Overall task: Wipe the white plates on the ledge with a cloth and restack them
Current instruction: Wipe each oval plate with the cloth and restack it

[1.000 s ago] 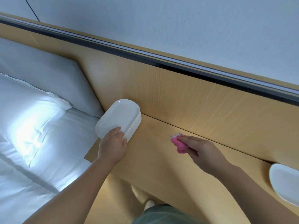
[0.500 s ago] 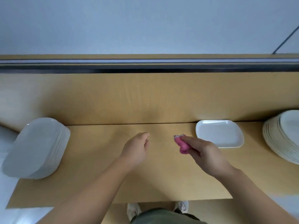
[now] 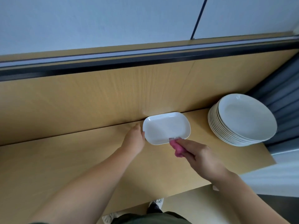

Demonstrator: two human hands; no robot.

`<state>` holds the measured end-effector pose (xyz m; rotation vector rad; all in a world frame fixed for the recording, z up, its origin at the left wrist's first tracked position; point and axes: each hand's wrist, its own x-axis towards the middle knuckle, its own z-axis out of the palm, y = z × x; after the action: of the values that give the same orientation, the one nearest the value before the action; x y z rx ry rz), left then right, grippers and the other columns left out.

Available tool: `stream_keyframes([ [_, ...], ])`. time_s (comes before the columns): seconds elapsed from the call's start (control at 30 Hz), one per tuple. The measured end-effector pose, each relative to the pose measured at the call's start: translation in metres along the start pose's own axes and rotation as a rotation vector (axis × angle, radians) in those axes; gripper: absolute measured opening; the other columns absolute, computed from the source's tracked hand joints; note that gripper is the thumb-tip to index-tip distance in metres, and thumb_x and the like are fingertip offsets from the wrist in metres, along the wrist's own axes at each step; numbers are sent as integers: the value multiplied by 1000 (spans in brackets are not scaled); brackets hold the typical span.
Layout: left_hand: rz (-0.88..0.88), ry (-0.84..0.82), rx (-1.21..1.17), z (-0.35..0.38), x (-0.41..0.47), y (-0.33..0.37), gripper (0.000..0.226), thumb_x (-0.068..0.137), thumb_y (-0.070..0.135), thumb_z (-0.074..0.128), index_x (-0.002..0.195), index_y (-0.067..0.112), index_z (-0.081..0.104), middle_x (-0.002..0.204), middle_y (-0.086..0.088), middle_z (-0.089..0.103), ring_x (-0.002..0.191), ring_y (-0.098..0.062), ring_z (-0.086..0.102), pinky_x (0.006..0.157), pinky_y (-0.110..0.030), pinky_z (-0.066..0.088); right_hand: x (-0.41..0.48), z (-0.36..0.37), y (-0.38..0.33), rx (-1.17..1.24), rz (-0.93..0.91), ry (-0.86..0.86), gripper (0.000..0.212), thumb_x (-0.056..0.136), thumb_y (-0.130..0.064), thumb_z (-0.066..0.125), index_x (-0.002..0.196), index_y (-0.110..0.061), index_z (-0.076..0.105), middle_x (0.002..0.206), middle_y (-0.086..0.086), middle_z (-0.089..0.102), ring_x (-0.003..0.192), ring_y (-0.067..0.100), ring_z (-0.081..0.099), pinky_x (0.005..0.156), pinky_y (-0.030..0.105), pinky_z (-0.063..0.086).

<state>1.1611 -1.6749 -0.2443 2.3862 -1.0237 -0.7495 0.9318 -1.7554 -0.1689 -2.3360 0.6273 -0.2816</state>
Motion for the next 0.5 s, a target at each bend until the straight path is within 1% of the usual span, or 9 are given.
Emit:
stream_keyframes([
  [0.07,-65,-19,-15,6,7,6,20,100,23,41,102,6,52,103,-13,62,91,-28,57,69,-31,36,1,-7,8,-24,-3,-18,29,101,-17,54,126,-27,63,82,-17,58,81,0,63,86,12,42],
  [0.13,-131,-27,-38,11,13,7,19,100,23,42,88,10,50,95,-13,64,80,-26,56,64,-31,36,2,-11,13,-35,-11,-27,28,102,-23,50,127,-27,63,82,-20,58,84,-5,62,87,12,43],
  [0.17,-166,-26,-69,14,17,7,21,99,22,42,87,8,51,91,-13,65,78,-25,58,64,-32,40,3,-14,15,-39,-17,-27,29,102,-28,48,126,-27,63,82,-21,58,85,-7,61,87,12,43],
  [0.23,-235,-27,-143,16,22,7,19,96,19,44,89,6,57,84,-13,67,78,-28,65,68,-36,52,3,-17,18,-47,-20,-23,32,101,-35,44,125,-27,64,82,-22,59,86,-9,60,85,9,42],
  [0.3,-282,-44,-172,16,27,10,14,90,8,47,86,3,60,76,-15,68,76,-30,69,70,-40,57,3,-18,21,-55,-9,-25,31,101,-32,46,126,-28,64,84,-27,58,88,-12,59,87,10,42],
  [0.4,-336,-81,-225,14,28,20,14,81,-5,47,73,3,55,63,-13,63,69,-33,69,58,-35,54,1,-18,26,-65,-4,-19,34,99,-26,49,130,-29,61,88,-34,57,97,-18,54,91,13,43],
  [0.43,-348,-84,-237,14,29,22,13,80,-6,47,74,3,54,62,-12,61,66,-32,68,53,-31,51,1,-18,27,-69,-6,-12,34,99,-25,49,131,-30,61,89,-34,57,99,-18,53,92,15,45],
  [0.5,-368,-85,-247,13,29,22,13,79,-5,47,87,1,55,69,-13,62,64,-28,65,49,-27,43,0,-20,27,-79,-15,10,35,98,-21,52,131,-30,61,93,-34,58,101,-16,56,92,19,48],
])
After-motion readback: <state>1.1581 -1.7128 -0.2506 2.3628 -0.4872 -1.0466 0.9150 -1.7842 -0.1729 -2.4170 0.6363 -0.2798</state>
